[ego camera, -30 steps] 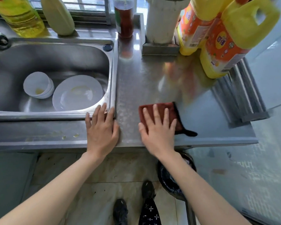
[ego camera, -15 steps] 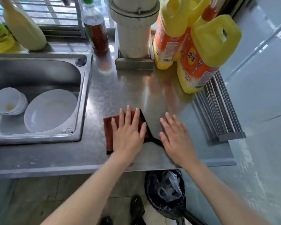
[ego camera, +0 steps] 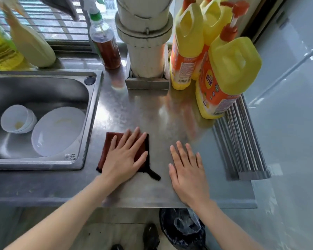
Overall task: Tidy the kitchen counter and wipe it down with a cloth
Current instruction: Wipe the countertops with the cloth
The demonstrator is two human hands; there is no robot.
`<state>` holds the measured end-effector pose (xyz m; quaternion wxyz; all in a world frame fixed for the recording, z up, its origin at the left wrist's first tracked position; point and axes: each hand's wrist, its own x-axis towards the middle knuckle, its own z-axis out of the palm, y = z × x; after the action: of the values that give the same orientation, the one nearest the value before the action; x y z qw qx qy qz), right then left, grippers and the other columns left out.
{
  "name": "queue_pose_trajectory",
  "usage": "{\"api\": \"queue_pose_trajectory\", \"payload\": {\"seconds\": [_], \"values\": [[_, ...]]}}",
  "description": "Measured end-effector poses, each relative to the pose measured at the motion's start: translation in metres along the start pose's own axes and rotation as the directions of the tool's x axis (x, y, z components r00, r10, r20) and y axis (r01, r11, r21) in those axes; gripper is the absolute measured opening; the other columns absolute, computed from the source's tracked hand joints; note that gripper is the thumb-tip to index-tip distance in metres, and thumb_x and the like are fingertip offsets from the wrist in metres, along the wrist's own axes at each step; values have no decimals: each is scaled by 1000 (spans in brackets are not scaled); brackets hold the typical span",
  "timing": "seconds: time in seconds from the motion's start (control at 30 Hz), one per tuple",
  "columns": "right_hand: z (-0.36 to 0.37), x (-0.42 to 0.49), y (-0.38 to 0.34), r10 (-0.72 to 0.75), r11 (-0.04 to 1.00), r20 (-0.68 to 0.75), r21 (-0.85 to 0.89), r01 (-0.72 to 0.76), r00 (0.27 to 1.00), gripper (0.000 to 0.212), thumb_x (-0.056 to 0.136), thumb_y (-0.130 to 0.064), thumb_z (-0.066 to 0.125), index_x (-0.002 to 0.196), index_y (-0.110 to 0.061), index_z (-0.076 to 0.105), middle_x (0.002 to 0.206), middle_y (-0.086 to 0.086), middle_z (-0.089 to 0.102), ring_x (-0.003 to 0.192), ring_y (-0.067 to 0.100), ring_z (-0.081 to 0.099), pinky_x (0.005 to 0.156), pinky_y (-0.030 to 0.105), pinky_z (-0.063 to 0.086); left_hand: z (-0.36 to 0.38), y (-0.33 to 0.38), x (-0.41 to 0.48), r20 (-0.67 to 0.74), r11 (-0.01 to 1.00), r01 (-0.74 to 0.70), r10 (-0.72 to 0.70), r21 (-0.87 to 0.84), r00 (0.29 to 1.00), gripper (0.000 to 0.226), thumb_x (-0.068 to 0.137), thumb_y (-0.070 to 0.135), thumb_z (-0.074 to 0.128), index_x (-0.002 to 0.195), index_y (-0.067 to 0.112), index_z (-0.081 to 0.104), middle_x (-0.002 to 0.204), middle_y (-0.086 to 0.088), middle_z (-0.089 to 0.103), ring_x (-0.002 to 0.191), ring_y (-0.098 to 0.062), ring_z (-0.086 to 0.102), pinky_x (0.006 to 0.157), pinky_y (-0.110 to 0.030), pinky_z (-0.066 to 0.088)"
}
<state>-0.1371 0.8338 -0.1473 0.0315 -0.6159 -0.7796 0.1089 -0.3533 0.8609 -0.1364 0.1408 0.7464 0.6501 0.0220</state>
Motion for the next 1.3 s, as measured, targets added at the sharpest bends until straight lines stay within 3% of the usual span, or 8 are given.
{"api": "queue_pose_trajectory", "payload": {"seconds": [0.13, 0.33, 0.4, 0.57, 0.7, 0.93, 1.13, 1.3], "values": [[2, 2, 0, -2, 1000, -13, -14, 2, 1000, 54, 96, -41, 26, 147, -21, 25, 154, -2, 21, 143, 17, 10, 113, 39, 5, -5, 4, 38, -35, 955, 291, -293, -52, 955, 59, 94, 54, 20, 147, 36, 2, 157, 7, -3, 144, -16, -9, 113, -50, -3], [-11, 12, -2, 26, 991, -25, 128, -23, 999, 54, 94, -43, 26, 142, -22, 39, 152, -4, 31, 141, 16, 23, 113, 35, 7, 3, 15, -30, 81, 995, -97, 98, -21, 992, 59, 89, 65, 7, 143, 47, -7, 154, 18, -11, 142, -9, -16, 115, -47, -7], [-21, 37, -5, 48, 985, -109, 171, -29, 993, 52, 93, -40, 27, 136, -19, 47, 147, 0, 41, 137, 19, 33, 112, 36, 13, -1, -2, -12, 52, 993, -121, 120, 16, 991, 58, 88, 66, 8, 142, 50, -6, 154, 19, -8, 143, -10, -11, 116, -46, -4], [-21, 114, -19, -76, 992, 22, 103, 73, 997, 54, 98, -45, 20, 149, -29, 15, 159, -4, 3, 146, 19, -2, 115, 41, -2, -10, -41, 50, -100, 978, 206, -203, 22, 974, 64, 83, 63, 10, 144, 45, 4, 157, 9, 2, 145, -16, 1, 114, -46, 3], [-5, 124, -20, -90, 996, 53, 3, 90, 994, 61, 92, -52, 7, 149, -31, 6, 159, -4, -2, 145, 20, -9, 114, 42, -7, -16, -43, 69, -125, 953, 301, -297, 12, 946, 67, 82, 60, 7, 146, 40, 6, 158, 4, 0, 145, -18, -1, 114, -45, 3], [-5, 122, -21, -76, 997, 38, 1, 76, 996, 60, 93, -52, 12, 149, -32, 12, 158, -6, 5, 146, 19, -2, 114, 42, -2, -20, -49, 45, 17, 983, -177, 176, 46, 984, 61, 89, 61, 18, 144, 44, 0, 156, 13, -3, 144, -12, -8, 115, -43, -4], [-5, 121, -20, -66, 998, 36, 1, 66, 997, 60, 92, -52, 12, 149, -33, 11, 157, -7, 2, 145, 16, -4, 115, 42, -1, -26, -58, 125, -124, 969, 244, -239, 34, 963, 63, 86, 59, 14, 146, 39, 6, 157, 6, 6, 144, -17, 1, 114, -45, 0], [-7, 121, -21, -56, 998, 34, -13, 56, 998, 61, 92, -52, 14, 149, -32, 16, 158, -5, 10, 146, 20, 3, 114, 43, 2, -23, -45, 93, -101, 983, 182, -180, 17, 979, 68, 86, 59, 9, 147, 33, -2, 158, 2, -4, 144, -17, -6, 114, -45, 0]]}}
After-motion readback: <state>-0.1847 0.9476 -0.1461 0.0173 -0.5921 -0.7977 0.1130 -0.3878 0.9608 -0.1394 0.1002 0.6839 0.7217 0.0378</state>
